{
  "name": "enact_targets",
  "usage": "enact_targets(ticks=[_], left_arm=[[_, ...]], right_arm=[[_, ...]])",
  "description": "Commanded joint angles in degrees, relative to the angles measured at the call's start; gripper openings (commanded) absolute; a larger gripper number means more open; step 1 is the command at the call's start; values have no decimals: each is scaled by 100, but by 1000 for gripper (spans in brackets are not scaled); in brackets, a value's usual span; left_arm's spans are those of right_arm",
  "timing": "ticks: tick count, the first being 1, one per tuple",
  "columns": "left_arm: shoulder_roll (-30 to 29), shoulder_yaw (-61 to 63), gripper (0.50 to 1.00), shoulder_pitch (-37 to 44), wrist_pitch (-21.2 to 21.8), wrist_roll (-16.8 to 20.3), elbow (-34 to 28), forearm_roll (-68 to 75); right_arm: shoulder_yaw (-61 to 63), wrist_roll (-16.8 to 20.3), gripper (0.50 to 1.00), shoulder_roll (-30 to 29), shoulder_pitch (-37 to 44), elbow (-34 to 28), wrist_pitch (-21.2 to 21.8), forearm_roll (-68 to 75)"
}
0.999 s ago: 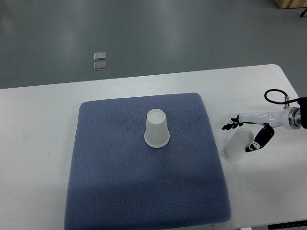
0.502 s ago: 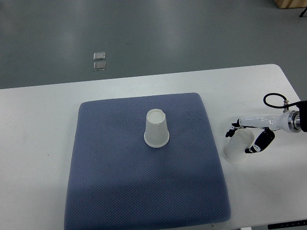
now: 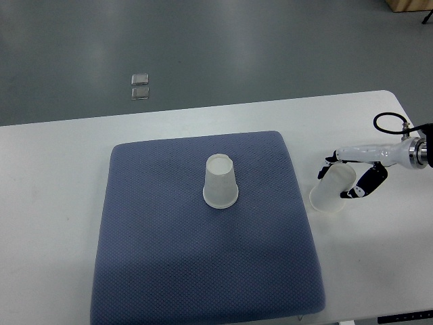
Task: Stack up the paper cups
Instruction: 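Lift the cup and carry it over the cup on the pad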
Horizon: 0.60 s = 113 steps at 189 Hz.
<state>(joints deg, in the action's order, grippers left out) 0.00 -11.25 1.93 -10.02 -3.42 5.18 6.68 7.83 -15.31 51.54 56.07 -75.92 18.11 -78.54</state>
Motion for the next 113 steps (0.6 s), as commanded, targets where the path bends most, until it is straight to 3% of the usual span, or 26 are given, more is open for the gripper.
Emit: enact_targets(ticks=[1,52,74,113], left_arm=[[0,0,1000,0,0,-1,0,0],[0,0,1000,9,0,-1,0,0],[0,0,1000,0,0,-1,0,0],[0,0,1000,9,0,-1,0,0]], right_arm=[[17,-113,719,14,474,-10,430,67],[17,-174,727,-215,2197,-19,1689,1166],[8,-104,727,-689,2689,-10,1689,1474],[-1,362,727,-1700,2988,77,1689,1509]])
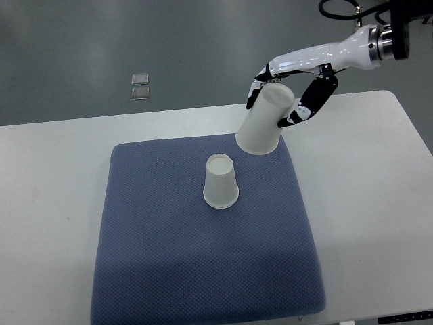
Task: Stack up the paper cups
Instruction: 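Lift the cup and carry it over the cup on the pad, then lower the held cup onto the pad cup and open the right hand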
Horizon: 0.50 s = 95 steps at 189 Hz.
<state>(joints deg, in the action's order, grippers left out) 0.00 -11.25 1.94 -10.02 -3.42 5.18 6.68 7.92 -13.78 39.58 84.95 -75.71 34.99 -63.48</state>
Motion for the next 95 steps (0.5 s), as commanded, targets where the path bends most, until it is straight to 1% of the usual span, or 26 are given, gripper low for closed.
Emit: enact_targets(ticks=[1,14,42,61,95], left_arm=[[0,0,1000,8,0,-1,0,0],[0,0,1000,-1,0,-1,0,0],[0,0,1000,-1,0,-1,0,0],[0,0,1000,-1,0,-1,0,0],[0,0,1000,-1,0,-1,0,0]], right_arm=[[-10,209,727,-504,101,56,1,3],[-27,279,727,-811,101,108,1,-6],[-80,394,727,-1198,66,293,1,-76],[-89,481,727,-1365,-5,425,1,-261],[-141,490,727,-1549,-216,750,1,-665]])
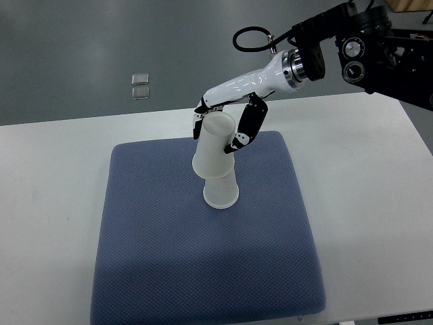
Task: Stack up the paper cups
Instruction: 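Lower the held cup onto the pad cup and open the right hand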
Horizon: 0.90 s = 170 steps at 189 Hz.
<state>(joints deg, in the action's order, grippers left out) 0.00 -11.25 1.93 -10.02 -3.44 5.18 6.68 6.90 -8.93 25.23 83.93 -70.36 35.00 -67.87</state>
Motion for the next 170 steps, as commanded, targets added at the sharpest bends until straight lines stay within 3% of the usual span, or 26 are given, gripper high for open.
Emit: enact_targets(ticks=[1,117,133,153,170], left_arm=[[0,0,1000,0,0,1,0,0],[0,0,1000,0,0,1,0,0],[0,0,1000,0,0,1,0,0],[0,0,1000,0,0,1,0,0],[0,0,1000,0,0,1,0,0]], right_arm=[[-40,6,727,-115,-114,216,0,-227],[-84,41,758,-405,-325,400,-55,-244],[-84,41,803,-405,-369,400,-55,-235],[-48,146,913,-432,-430,400,-72,-218],[-13,155,921,-449,-500,400,-195,-174]])
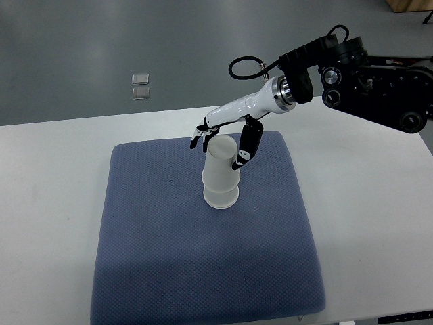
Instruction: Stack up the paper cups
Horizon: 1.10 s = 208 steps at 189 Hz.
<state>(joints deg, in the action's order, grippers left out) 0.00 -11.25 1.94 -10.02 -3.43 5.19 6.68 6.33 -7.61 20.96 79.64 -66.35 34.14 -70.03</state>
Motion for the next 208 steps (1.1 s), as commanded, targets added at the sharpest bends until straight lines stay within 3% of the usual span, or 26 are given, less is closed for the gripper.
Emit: enact_targets(ticks=[1,28,56,121,147,185,208], left_arm=[[0,0,1000,0,0,1,0,0],[0,0,1000,0,0,1,0,0],[0,0,1000,9,0,1,0,0],[0,0,1000,0,0,1,0,0],[0,0,1000,0,0,1,0,0],[0,0,1000,0,0,1,0,0],[0,0,1000,0,0,1,0,0]], right_arm=[[44,23,921,-22,-72,-1,-110,42],[149,14,921,31,-89,166,-242,174],[466,-4,917,5,-300,895,-277,912],[606,243,917,-39,-1091,2293,-637,4322],[677,304,917,-399,-1662,2934,-1129,5578],[923,251,919,-681,-2366,3172,-1454,7591],[1178,216,919,-848,-2638,3189,-1560,7987]])
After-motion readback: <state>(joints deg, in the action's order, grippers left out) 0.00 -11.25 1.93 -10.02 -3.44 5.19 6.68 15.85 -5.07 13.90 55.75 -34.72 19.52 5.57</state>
